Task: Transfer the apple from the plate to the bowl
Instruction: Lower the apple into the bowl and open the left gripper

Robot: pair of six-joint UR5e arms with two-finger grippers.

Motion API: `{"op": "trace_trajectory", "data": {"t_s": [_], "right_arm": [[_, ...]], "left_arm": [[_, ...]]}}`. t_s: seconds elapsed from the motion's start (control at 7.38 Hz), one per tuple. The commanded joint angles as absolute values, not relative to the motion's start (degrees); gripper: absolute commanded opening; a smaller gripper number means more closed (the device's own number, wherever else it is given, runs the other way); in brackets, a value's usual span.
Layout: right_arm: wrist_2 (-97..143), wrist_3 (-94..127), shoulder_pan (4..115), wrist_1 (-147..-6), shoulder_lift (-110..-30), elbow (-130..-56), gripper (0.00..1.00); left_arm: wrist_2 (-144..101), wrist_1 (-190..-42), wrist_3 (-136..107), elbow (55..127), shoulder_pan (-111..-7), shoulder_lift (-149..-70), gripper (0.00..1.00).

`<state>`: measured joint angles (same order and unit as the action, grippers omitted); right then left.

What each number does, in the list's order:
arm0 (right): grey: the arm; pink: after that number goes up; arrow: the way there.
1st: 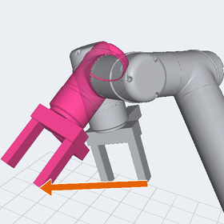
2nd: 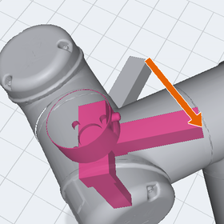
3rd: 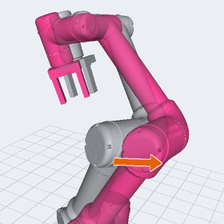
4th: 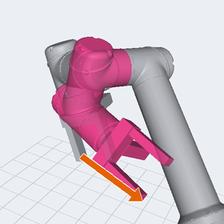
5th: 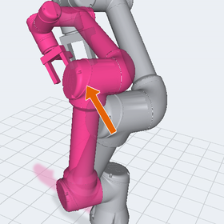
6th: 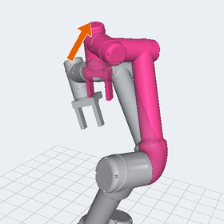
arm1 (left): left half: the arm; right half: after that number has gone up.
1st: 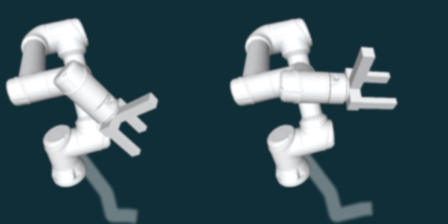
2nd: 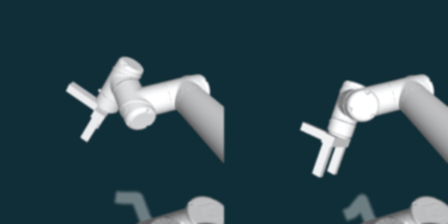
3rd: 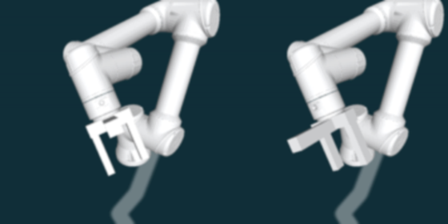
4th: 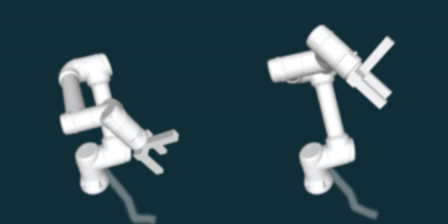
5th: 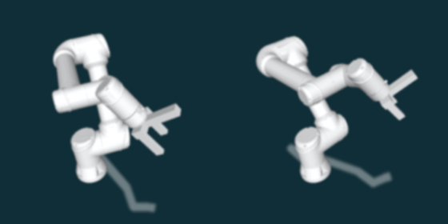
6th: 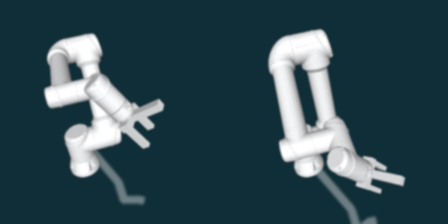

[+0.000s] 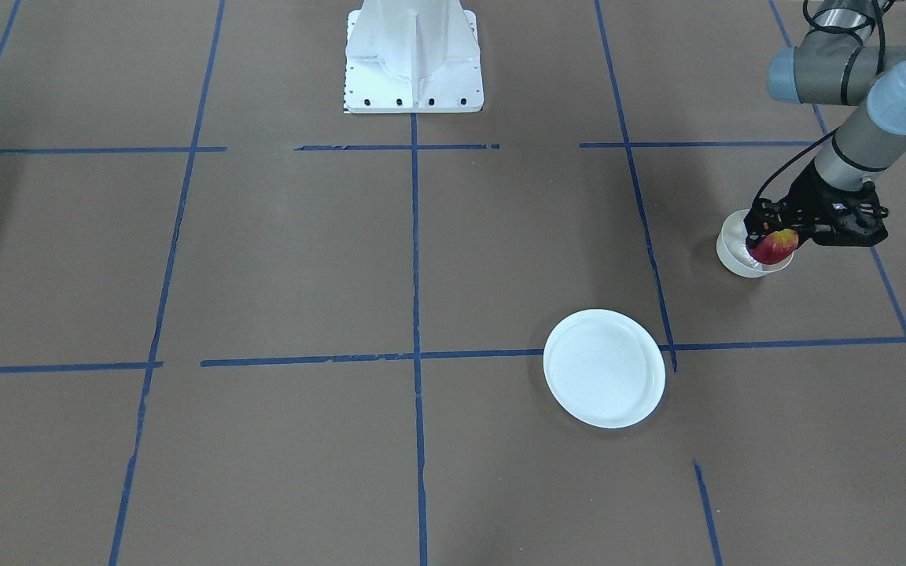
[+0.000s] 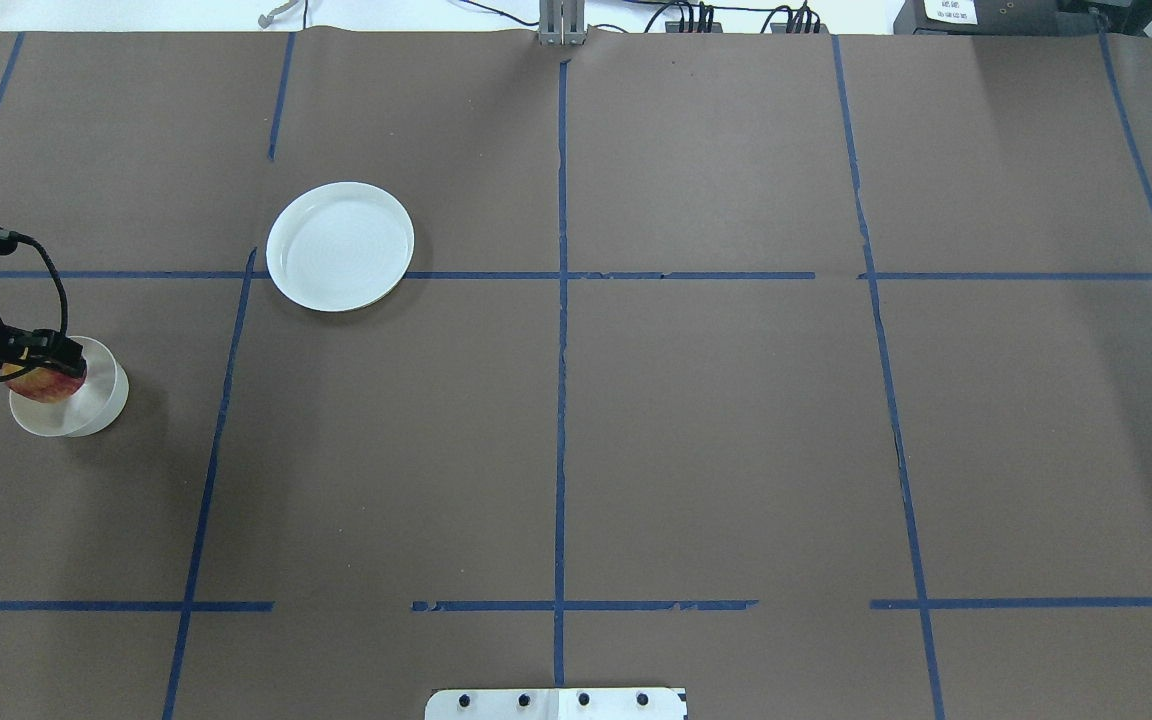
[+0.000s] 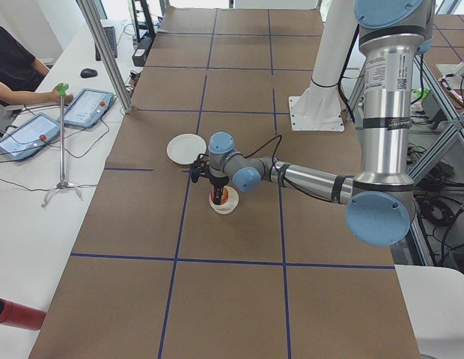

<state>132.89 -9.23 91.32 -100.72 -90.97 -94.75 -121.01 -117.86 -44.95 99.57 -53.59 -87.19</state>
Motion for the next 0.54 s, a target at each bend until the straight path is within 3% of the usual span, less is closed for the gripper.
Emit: {"op": "trace_trajectory", "data": {"t_s": [0.0,0.41], "right_arm": [[132.9,-9.2,91.3,-100.7,-91.0,-94.7,1.0],[132.9,-9.2,91.3,-100.7,-91.0,-94.7,1.0]], "left_arm": [[-121.1,-117.6,-44.5,99.8,-53.5,-86.9,0.0],[-121.4,-117.2,-44.5,99.8,-53.2,-87.0,0.0]]}}
